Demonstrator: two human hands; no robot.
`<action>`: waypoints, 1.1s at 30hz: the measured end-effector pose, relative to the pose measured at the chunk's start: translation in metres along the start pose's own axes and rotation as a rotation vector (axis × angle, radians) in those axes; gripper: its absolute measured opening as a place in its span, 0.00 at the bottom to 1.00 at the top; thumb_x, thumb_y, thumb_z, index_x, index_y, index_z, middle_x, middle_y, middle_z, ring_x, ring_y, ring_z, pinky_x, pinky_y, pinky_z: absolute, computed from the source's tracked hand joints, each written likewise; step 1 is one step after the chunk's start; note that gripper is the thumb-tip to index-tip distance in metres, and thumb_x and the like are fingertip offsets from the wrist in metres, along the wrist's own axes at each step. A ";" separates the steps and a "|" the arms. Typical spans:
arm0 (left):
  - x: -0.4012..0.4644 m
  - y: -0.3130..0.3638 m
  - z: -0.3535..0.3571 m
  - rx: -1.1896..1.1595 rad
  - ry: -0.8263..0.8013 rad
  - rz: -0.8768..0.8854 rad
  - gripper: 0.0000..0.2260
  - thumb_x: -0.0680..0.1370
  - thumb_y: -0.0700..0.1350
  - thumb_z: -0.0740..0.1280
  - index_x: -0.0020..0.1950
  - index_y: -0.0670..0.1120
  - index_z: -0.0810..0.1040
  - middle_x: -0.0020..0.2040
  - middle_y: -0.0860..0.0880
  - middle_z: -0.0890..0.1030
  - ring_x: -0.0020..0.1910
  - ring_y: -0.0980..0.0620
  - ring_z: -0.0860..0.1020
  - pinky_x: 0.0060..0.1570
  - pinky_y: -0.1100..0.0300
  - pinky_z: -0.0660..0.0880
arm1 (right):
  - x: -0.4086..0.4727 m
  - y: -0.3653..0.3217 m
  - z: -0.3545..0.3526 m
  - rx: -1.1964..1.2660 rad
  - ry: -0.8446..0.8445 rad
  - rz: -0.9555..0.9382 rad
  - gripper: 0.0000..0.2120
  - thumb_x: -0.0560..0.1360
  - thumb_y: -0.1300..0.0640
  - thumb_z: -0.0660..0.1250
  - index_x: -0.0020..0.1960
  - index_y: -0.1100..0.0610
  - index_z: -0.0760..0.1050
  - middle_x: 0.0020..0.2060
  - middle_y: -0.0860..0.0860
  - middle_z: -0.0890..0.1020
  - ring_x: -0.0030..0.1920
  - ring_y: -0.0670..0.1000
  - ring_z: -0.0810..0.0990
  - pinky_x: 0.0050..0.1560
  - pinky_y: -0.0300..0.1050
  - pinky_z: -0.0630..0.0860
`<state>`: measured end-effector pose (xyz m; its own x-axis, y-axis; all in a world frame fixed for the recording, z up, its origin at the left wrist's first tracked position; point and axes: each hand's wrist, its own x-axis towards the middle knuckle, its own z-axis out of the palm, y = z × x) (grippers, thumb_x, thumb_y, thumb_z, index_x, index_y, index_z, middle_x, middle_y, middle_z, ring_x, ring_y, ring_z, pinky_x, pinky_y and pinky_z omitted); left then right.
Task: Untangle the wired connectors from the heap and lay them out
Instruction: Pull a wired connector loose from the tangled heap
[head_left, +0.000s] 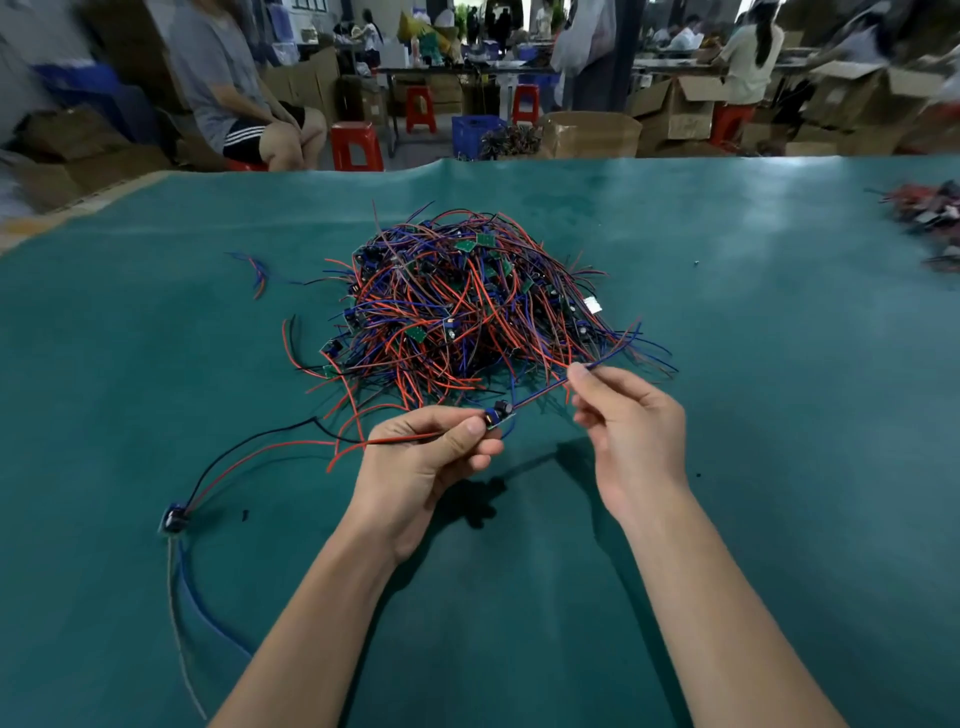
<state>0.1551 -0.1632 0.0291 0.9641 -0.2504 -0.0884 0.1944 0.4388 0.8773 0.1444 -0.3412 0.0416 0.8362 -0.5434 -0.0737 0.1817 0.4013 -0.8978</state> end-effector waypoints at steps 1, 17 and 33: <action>0.000 0.000 0.000 0.005 0.006 0.003 0.03 0.66 0.38 0.73 0.38 0.42 0.86 0.38 0.39 0.85 0.35 0.49 0.84 0.35 0.64 0.79 | 0.002 -0.002 -0.003 0.022 0.042 -0.008 0.05 0.72 0.68 0.76 0.40 0.61 0.82 0.30 0.52 0.81 0.31 0.47 0.76 0.33 0.38 0.73; 0.001 0.000 -0.005 0.172 -0.020 0.153 0.11 0.65 0.45 0.78 0.46 0.45 0.87 0.42 0.44 0.86 0.41 0.53 0.83 0.40 0.65 0.75 | -0.026 0.036 0.023 -0.400 -0.321 -0.144 0.13 0.75 0.47 0.72 0.40 0.57 0.83 0.33 0.52 0.83 0.36 0.47 0.79 0.32 0.42 0.73; 0.008 -0.002 -0.013 0.050 0.104 0.065 0.06 0.69 0.38 0.74 0.45 0.41 0.85 0.40 0.43 0.85 0.34 0.54 0.79 0.37 0.66 0.75 | -0.035 0.018 0.018 -0.472 -0.272 -0.490 0.08 0.76 0.58 0.75 0.42 0.46 0.85 0.39 0.44 0.85 0.34 0.43 0.80 0.40 0.38 0.77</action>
<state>0.1650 -0.1552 0.0208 0.9884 -0.1310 -0.0763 0.1238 0.4066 0.9052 0.1274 -0.3013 0.0357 0.8260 -0.3525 0.4399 0.3770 -0.2348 -0.8960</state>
